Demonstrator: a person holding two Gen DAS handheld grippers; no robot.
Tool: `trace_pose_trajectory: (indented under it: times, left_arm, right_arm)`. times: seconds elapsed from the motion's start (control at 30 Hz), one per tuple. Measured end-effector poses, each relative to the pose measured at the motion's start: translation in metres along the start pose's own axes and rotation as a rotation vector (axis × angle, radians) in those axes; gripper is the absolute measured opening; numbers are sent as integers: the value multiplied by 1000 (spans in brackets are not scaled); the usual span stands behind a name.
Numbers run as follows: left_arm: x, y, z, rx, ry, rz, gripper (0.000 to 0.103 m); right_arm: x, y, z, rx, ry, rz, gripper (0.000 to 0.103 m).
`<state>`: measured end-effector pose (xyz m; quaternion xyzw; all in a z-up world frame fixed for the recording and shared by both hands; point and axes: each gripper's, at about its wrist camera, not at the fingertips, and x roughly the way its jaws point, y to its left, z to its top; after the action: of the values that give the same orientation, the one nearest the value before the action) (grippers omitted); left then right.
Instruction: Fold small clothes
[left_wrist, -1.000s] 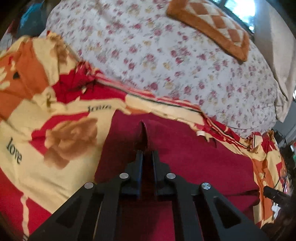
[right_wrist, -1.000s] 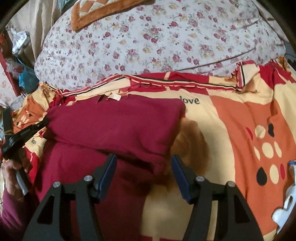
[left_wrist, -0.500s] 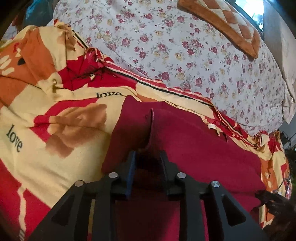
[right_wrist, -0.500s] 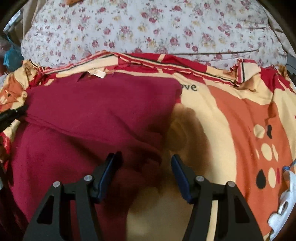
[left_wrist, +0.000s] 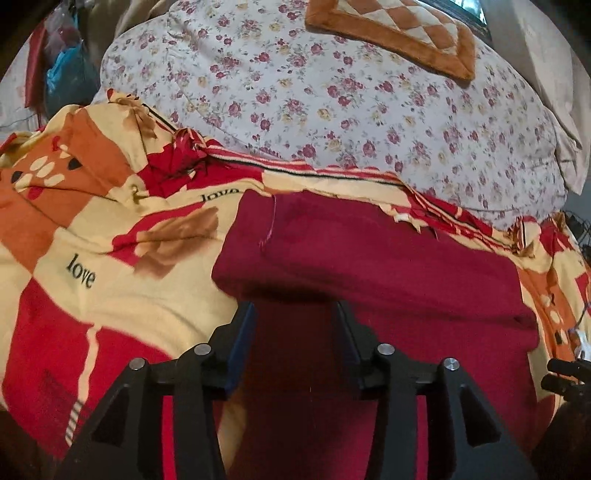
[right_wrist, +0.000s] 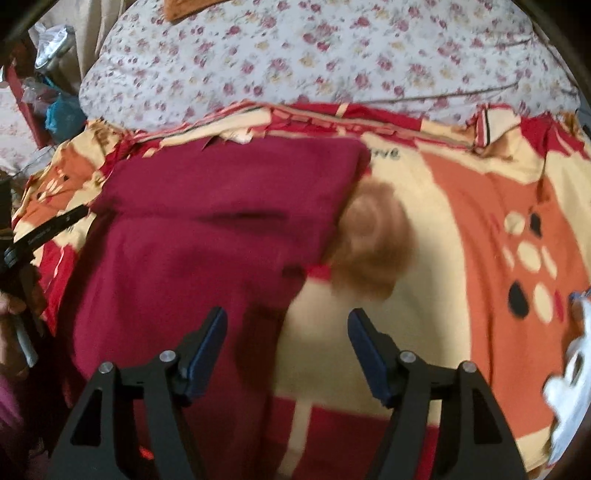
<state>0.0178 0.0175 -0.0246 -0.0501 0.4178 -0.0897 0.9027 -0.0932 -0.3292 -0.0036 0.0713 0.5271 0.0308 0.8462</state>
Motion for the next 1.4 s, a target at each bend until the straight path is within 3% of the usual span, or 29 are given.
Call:
trace_pose_trajectory:
  times: [0.1, 0.53, 0.63, 1.0, 1.23, 1.4]
  left_arm:
    - [-6, -3, -8, 5, 10, -3, 24]
    - [-37, -14, -36, 47, 22, -26, 24]
    - [-36, -15, -41, 43, 50, -49, 31]
    - [-46, 3, -66, 20, 155, -125, 32]
    - [-64, 31, -102, -25, 256, -138, 32]
    - [-71, 37, -133, -49, 326, -151, 32]
  right_arm:
    - [2, 5, -23, -10, 30, 7, 72]
    - [7, 23, -64, -60, 99, 55, 75]
    - [5, 26, -70, -67, 95, 52, 76]
    - [-9, 23, -86, -85, 113, 76, 79]
    - [2, 20, -110, -60, 206, 162, 80]
    - [5, 28, -124, -102, 239, 168, 82]
